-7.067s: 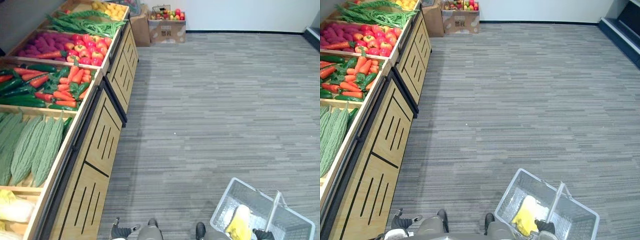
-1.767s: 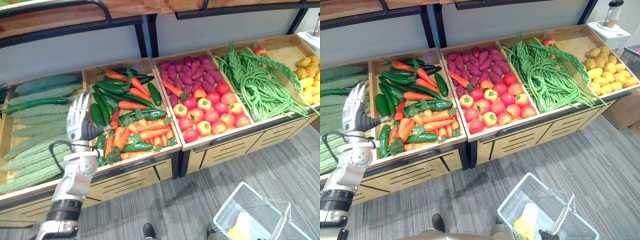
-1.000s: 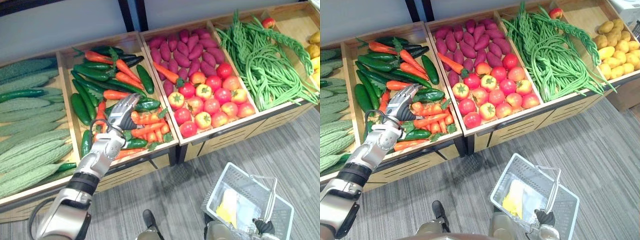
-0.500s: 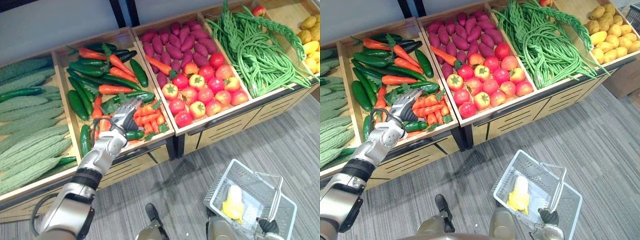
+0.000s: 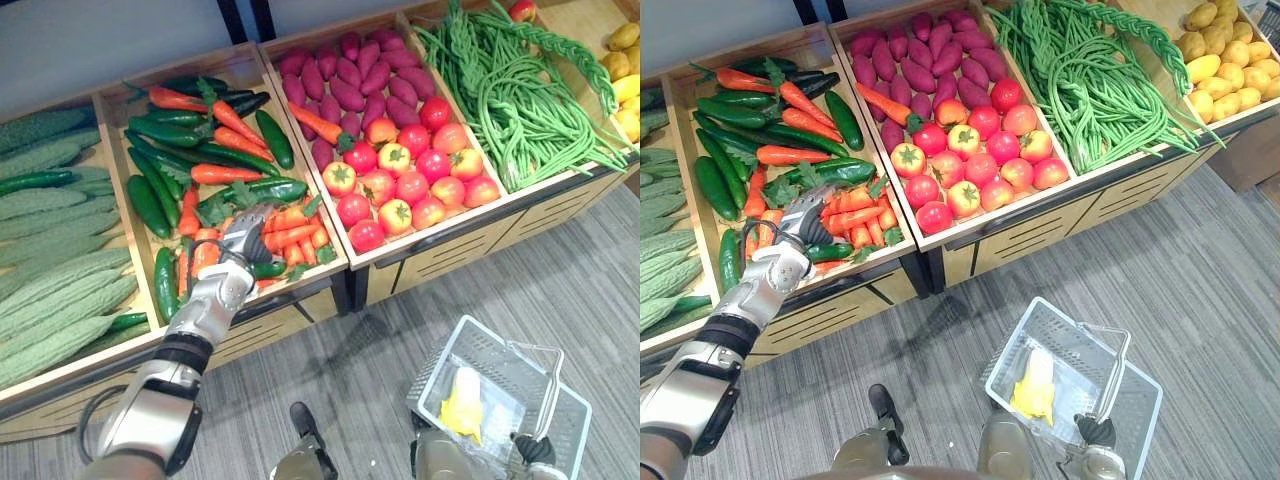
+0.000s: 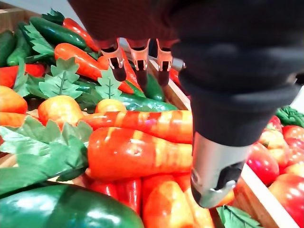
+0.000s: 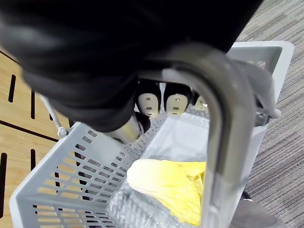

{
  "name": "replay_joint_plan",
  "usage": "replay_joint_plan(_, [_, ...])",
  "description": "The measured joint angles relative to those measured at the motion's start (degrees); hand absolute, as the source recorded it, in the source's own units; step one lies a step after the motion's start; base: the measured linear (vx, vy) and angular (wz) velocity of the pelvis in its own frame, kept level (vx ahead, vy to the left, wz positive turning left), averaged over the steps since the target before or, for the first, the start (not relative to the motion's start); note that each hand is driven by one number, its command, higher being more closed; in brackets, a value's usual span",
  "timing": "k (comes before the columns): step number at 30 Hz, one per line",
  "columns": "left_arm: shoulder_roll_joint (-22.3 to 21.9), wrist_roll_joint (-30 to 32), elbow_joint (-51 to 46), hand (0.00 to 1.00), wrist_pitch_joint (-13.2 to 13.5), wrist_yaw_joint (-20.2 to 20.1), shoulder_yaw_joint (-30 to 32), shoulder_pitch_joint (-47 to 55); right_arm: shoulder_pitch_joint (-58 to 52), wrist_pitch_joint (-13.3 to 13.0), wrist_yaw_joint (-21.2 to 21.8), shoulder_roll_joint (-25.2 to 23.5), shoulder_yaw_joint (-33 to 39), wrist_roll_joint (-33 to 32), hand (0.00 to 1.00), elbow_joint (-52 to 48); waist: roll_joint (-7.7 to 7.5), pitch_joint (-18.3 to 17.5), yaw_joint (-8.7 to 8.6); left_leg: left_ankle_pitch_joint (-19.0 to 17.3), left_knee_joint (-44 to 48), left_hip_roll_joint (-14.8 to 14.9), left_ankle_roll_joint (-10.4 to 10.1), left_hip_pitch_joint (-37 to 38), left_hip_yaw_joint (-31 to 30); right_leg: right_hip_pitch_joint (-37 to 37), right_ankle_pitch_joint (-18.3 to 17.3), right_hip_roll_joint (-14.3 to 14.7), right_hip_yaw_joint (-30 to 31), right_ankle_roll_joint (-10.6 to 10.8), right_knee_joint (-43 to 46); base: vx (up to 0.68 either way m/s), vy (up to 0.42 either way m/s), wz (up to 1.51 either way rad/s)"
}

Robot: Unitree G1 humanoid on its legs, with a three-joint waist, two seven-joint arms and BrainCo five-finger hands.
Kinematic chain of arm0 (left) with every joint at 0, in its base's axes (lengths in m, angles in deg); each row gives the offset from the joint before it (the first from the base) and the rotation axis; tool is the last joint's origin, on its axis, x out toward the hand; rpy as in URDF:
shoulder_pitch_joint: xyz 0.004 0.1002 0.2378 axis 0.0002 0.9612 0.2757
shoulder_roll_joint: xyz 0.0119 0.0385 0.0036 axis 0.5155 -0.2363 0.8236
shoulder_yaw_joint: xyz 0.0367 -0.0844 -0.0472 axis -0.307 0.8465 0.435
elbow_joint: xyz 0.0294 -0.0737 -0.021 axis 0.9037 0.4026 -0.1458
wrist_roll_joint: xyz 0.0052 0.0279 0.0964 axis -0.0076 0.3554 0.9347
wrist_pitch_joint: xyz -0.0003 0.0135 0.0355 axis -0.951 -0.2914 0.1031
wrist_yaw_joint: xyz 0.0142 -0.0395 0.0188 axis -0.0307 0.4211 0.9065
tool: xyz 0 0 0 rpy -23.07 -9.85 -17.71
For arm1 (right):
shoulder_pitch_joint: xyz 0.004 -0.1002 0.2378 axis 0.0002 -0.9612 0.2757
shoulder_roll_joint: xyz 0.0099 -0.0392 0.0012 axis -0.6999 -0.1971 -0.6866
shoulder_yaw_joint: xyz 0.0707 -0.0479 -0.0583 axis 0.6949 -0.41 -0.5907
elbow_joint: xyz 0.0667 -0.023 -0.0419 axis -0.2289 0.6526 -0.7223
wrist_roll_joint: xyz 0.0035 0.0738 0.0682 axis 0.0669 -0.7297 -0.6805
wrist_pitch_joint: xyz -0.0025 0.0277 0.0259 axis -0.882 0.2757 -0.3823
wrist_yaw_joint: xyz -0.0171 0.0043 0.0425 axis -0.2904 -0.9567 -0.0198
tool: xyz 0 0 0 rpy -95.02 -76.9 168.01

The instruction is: Pick vegetable in the basket

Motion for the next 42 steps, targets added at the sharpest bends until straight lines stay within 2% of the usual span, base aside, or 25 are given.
replay_joint_plan(20, [-1.46,2.24,6.09,0.0,-1.4,0.07,2.53,-3.72,2.72,0.02,0.01,0.01,-1.99,0.01,1.0,-0.43,-2.1,1.71,-0.1,0.11,-0.01,0.0,0.12,-1.23,2.9,-3.08,1.11,0.04,2.4,0.31,-0.07,0.03,-0.007,-0.06])
replay_joint_plan(21, [-1.62,2.25,6.9,1.0,-1.93,0.06,2.57,-3.88,2.78,0.02,0.01,0.01,-2.02,0.01,1.0,-0.43,-2.11,1.72,-0.2,0.11,-0.01,0.03,0.12,-1.32,2.96,-3.21,1.15,0.08,2.44,0.28,-0.1,0.04,-0.011,-0.03])
replay_joint_plan(32, [-2.51,2.28,7.26,1.0,-2.03,1.75,6.16,-5.8,4.45,0.11,0.0,0.15,-3.19,0.02,1.0,-0.48,-2.77,2.29,-0.07,-0.1,-0.01,0.33,-0.15,-1.95,3.9,-4.06,2.3,0.43,3.5,0.2,-1.06,0.03,-0.005,-0.04])
replay_joint_plan(42, [-2.68,2.29,8.8,1.0,-1.98,1.69,6.33,-6.73,4.87,0.09,0.0,0.47,-4.26,0.04,1.0,-0.74,-3.15,3.37,-0.86,0.35,-0.01,0.86,-0.03,-2.21,4.45,-4.56,2.6,0.96,3.78,0.21,-1.37,0.04,-0.013,-0.04])
